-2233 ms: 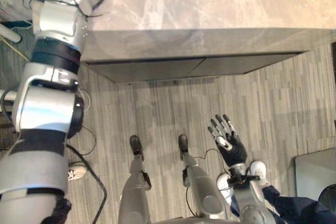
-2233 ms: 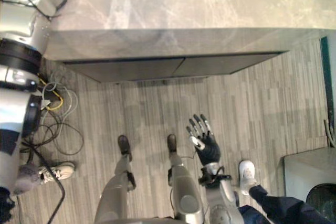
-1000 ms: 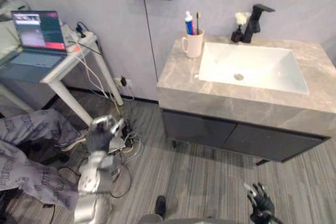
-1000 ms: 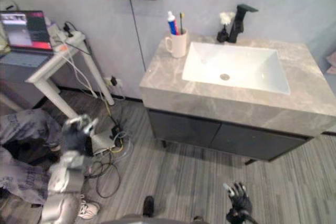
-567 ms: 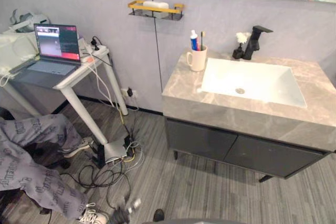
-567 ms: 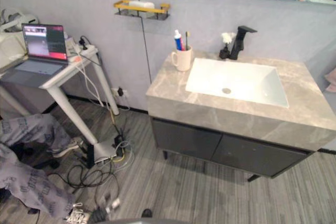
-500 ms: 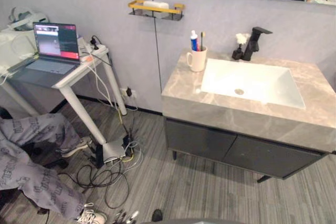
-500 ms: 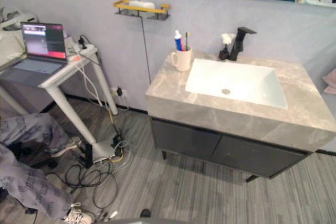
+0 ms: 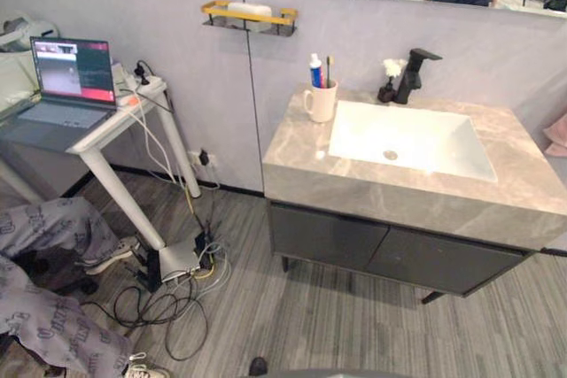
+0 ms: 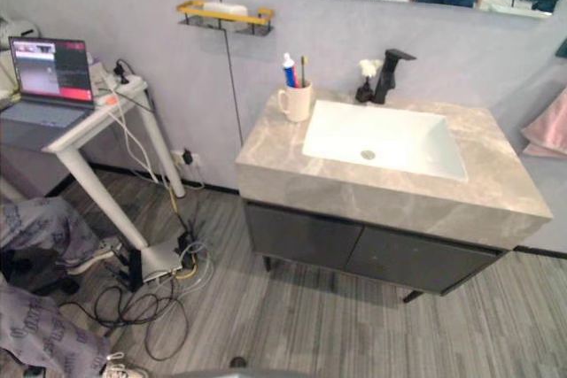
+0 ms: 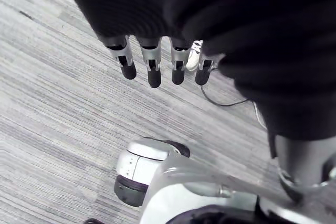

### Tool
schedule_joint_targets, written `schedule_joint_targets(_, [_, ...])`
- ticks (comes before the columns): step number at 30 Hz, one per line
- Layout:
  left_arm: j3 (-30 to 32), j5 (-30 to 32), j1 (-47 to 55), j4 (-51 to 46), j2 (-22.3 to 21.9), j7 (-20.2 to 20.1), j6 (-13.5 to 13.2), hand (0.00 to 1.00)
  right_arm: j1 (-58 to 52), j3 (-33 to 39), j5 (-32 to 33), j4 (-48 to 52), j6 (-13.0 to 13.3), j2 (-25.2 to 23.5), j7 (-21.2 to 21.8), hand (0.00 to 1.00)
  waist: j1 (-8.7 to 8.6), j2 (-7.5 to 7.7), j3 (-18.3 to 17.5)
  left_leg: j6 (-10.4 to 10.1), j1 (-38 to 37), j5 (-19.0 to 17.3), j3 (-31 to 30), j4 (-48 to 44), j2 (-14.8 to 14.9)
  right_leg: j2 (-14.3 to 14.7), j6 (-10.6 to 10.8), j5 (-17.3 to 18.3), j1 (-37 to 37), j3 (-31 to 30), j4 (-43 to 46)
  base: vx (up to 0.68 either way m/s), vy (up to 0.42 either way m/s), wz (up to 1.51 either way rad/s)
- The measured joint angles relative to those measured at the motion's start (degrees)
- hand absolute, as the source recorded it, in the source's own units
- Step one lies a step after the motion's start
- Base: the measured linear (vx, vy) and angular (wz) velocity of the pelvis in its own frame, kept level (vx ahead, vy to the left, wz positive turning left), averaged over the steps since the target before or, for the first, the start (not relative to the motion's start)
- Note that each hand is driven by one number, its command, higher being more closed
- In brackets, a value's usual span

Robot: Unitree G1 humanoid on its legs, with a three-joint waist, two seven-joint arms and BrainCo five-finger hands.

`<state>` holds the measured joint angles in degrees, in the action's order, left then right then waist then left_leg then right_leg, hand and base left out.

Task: Organize washtable

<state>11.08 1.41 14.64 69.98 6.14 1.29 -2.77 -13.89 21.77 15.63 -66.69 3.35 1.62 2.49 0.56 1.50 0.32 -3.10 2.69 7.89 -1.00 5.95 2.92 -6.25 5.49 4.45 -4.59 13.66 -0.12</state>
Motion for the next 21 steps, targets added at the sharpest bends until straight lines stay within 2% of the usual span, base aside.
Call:
schedule_joint_targets(6, [-4.2,-3.0,-0.6,0.3,1.2,1.0,-0.4,0.00,0.6,-1.7,-0.5,-0.6,0.2,0.1,-0.9,0.00,-0.11,0.71,0.6,-0.4,0.0,-0.6,0.1,0.0,0.0,-0.1,0.1,0.0,0.0,0.0,0.0,0.07,-0.024,0.00])
schedule_joint_targets(10, [-4.3,-4.3,-0.9,0.2,1.2,1.3,-0.4,0.00,1.5,-2.1,-0.5,-1.7,0.2,0.4,-1.0,0.00,0.01,1.14,1.0,-0.6,-0.9,-0.8,0.5,0.0,0.0,0.0,0.0,-0.2,-0.7,-0.4,0.1,0.08,-0.027,-0.05])
schedule_joint_targets(13, [-4.3,-5.5,-1.2,0.0,1.2,1.3,-0.9,0.00,3.0,-2.1,-0.6,-1.7,0.2,0.5,-1.0,0.00,-0.05,1.40,3.5,-0.5,-2.8,-1.4,0.0,0.0,-0.5,-1.0,0.9,0.7,-2.6,0.4,0.8,0.03,-0.007,0.11])
schedule_joint_targets(15, [-4.3,-5.5,-1.2,-0.1,1.4,1.2,-0.9,0.00,2.9,-1.9,-0.5,-1.6,0.2,0.3,-1.0,0.00,-0.60,2.13,3.9,0.8,-3.4,-2.7,-2.8,-0.1,-3.2,-4.4,3.0,5.2,-2.4,4.1,7.2,0.05,0.054,0.94])
schedule_joint_targets(16, [-4.2,-5.4,-1.1,-0.3,1.7,1.2,-0.9,0.00,2.3,-1.5,-0.4,-0.8,0.2,-0.1,-0.9,0.00,-1.16,2.82,4.0,2.1,-3.5,-3.6,-6.3,-0.1,-6.0,-7.3,6.0,7.9,-2.8,7.1,13.2,0.09,0.045,1.41])
schedule_joint_targets(17, [-4.2,-5.3,-1.3,-0.3,1.4,1.3,-0.9,0.00,2.1,-0.7,-0.4,-0.3,0.1,-0.1,-0.9,0.00,-1.43,2.25,4.3,2.5,-3.6,-3.7,-8.8,-0.3,-6.3,-8.5,5.9,8.1,-1.4,6.5,18.8,0.13,0.071,1.95])
schedule_joint_targets(18, [-4.3,-5.2,-2.4,-0.4,1.0,1.3,-0.9,0.00,2.3,0.7,0.2,1.3,0.2,-0.4,-0.8,0.00,-1.67,1.12,5.4,3.3,-3.4,-4.0,-13.9,-3.4,-7.8,-9.6,3.5,4.7,4.0,0.9,33.6,0.15,0.043,1.63])
schedule_joint_targets(19, [-4.3,-5.2,-2.6,-0.8,1.1,1.3,-0.9,0.00,2.4,0.6,0.2,1.8,0.2,-0.5,-0.5,0.00,-1.74,0.19,6.2,3.7,-3.3,-4.1,-15.4,-4.8,-7.8,-9.4,2.1,4.0,5.8,-2.3,37.9,0.16,0.045,1.77])
schedule_joint_targets(20, [-3.9,-5.1,-2.7,-2.0,1.3,1.3,-0.9,0.00,2.5,0.3,0.2,2.8,0.2,-0.5,0.1,0.00,-1.07,0.66,6.7,4.7,-3.0,-4.8,-17.3,-6.2,-8.2,-7.8,1.2,6.2,7.9,-9.6,41.5,0.08,-0.010,1.09])
schedule_joint_targets(21, [-3.6,-5.0,-2.4,-2.7,1.5,1.3,-0.9,0.00,2.6,0.2,0.2,2.9,0.2,-0.6,0.2,0.00,-0.82,1.06,6.7,4.9,-2.7,-5.1,-18.4,-6.4,-8.3,-7.0,1.5,7.1,8.9,-12.4,41.8,0.09,-0.021,1.19])
